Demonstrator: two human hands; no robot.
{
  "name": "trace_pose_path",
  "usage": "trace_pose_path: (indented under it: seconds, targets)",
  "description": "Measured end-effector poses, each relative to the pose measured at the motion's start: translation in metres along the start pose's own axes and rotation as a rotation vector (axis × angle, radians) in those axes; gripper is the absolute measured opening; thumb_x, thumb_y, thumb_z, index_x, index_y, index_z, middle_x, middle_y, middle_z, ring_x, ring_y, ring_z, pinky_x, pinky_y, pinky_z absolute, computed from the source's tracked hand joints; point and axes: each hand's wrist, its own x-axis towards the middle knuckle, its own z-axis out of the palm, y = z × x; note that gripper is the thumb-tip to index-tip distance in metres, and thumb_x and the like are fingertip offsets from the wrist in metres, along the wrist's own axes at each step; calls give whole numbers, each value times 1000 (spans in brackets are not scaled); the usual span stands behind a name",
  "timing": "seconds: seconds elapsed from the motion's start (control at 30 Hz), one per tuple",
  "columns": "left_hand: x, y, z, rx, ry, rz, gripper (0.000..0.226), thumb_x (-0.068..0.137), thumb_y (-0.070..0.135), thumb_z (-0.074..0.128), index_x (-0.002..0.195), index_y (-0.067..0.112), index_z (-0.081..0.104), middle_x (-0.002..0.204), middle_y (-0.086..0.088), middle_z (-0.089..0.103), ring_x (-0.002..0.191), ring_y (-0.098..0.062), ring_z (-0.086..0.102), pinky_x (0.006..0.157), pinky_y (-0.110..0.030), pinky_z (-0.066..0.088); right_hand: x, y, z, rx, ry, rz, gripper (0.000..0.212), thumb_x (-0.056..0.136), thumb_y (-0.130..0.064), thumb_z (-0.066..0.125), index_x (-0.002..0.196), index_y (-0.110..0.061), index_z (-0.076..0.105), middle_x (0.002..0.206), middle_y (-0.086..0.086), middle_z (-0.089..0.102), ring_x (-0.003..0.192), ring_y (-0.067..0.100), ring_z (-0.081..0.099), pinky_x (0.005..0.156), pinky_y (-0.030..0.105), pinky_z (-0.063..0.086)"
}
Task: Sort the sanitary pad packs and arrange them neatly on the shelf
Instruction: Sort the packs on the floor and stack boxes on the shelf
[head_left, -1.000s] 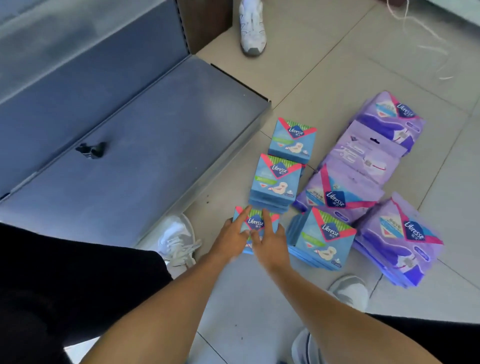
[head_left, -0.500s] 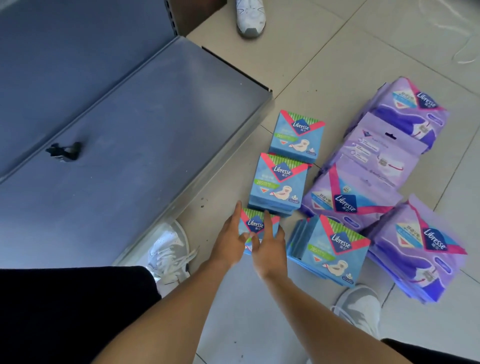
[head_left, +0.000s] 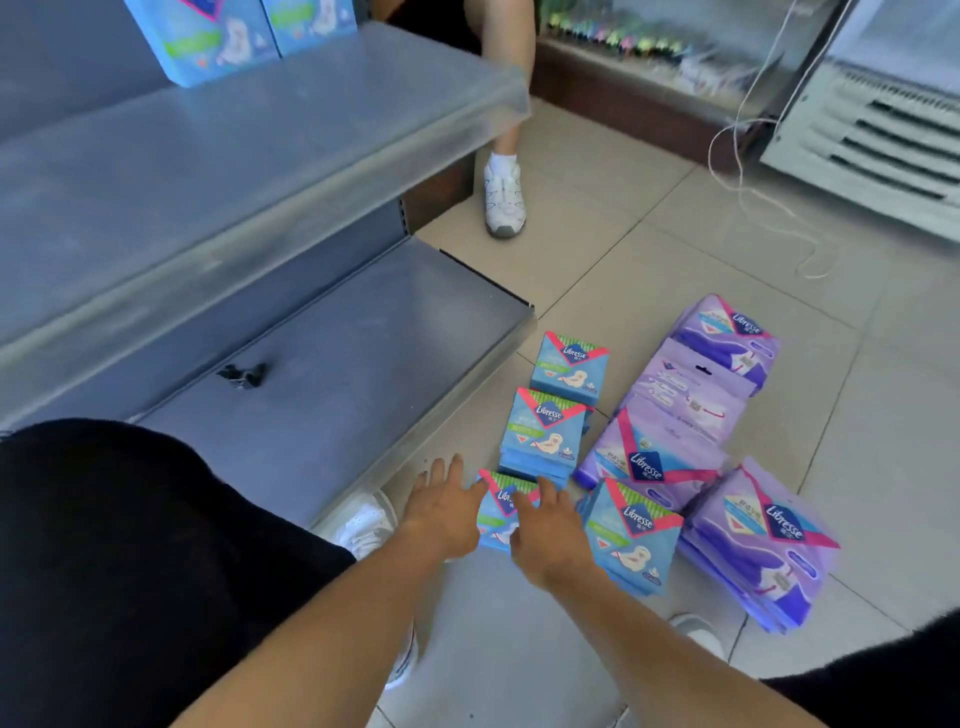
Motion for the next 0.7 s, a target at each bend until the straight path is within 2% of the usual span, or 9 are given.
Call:
trace_pose_path:
  seconds: [0.2,0.37,0.43,0.6,0.7]
  targets:
    - [-75,-9,-84,37,171,-11,70,92,32,54,154,30,20,162,-16,-1,149,-37,5,118,-47,15,-49,-20,-81,-105,114,-85,55,92,-28,50,145,-21,39,155,14,23,139,35,28,109,41,35]
    - [-130,-17,-164,101,360,-26,71,95,32,51,155,30,11,163,-14,-4,148,-38,1,118,-48,17,-76,-59,-171,-147,321,-180,45,89,-24,52,134,-16,47,144,13,34,131,34,35,99,41,41]
    - [-150,-28,-199,124,430,-33,73,95,30,50,155,30,9,163,-13,-6,149,-38,-1,119,-49,16,-82,-76,-206,-175,398,-222,43,89,-28,52,130,-17,48,139,11,38,128,34,37,97,39,42]
    - [-196,-80,-290,86,620,-123,68,94,28,45,154,31,14,163,-12,-2,148,-35,4,118,-45,17,-85,-117,-303,-174,538,-294,38,89,-31,50,126,-21,49,135,6,43,125,30,43,98,39,41]
    - [-218,-121,-332,49,684,-241,69,93,29,43,155,32,11,162,-12,2,147,-33,8,117,-42,20,-78,-140,-352,-125,596,-317,46,90,-32,48,135,-23,45,139,5,41,129,29,41,103,39,40]
